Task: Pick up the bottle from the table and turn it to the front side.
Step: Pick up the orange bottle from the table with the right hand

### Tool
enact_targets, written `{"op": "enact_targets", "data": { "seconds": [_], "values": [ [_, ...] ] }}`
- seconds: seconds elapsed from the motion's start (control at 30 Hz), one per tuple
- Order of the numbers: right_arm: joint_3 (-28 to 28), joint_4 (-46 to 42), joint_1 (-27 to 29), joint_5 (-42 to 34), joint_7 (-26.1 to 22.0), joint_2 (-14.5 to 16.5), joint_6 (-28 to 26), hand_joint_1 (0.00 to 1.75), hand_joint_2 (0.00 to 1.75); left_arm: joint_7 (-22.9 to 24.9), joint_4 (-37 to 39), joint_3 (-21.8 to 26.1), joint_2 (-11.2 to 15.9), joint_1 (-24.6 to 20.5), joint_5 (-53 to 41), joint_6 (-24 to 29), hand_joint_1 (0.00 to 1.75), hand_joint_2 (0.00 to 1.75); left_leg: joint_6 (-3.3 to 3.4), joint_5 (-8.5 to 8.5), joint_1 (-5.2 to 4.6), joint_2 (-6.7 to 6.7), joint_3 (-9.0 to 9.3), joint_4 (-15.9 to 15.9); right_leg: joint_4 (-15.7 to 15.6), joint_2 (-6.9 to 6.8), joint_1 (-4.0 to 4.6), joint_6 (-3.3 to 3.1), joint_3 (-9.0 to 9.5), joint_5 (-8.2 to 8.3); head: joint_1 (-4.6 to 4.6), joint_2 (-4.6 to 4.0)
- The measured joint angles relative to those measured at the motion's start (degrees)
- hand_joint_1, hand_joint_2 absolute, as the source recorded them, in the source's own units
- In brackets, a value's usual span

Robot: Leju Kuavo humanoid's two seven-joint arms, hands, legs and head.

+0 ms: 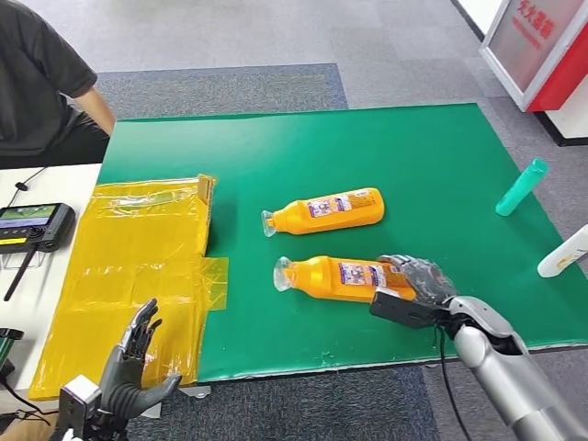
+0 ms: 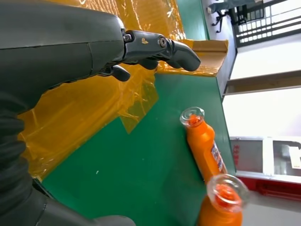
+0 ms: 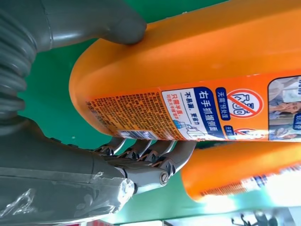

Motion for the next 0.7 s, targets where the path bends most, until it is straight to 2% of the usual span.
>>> {"op": "enact_targets", "data": {
  "seconds": [0.1,0.23,0.47,0.7],
  "values": [
    [-3.6,-3.4,3.3,-2.1,-3.1,2.0,-0.6,1.75,1.75,0.0,0.0,0.1,0.0,-0.1,0.1,-0.9,0.0,1.75,0.0,0.0,0.0,0.01,0.0,0.0,0.0,0.0,0.0,0.0,-0.01,0.0,0.0,0.0],
    [-6.3,-6.5,6.1,-4.6,-6.7,6.1,-1.0,1.75,1.75,-0.1,0.3,0.0,-0.3,-1.3,1.4,-2.5,0.0,1.75,-0.02,0.02,0.01,0.02,0.01,0.0,0.0,0.01,0.0,0.0,-0.03,0.0,-0.01,0.0],
    [-6.5,-7.2,7.3,-7.4,-10.7,13.7,-1.6,1.75,1.75,0.0,1.9,-2.6,-0.8,-5.3,5.2,-5.1,0.0,1.75,-0.01,0.05,0.01,0.03,0.01,0.0,0.0,0.01,0.0,0.0,-0.03,0.02,-0.01,0.0],
    [-5.2,-7.0,6.3,-6.5,-10.8,18.4,-2.4,1.75,1.75,-0.1,2.6,-7.1,-1.0,-9.6,7.1,-7.6,0.0,1.75,0.01,0.06,0.0,0.03,0.01,0.0,0.0,0.01,-0.01,0.01,-0.01,0.04,-0.02,0.0]
  ]
}}
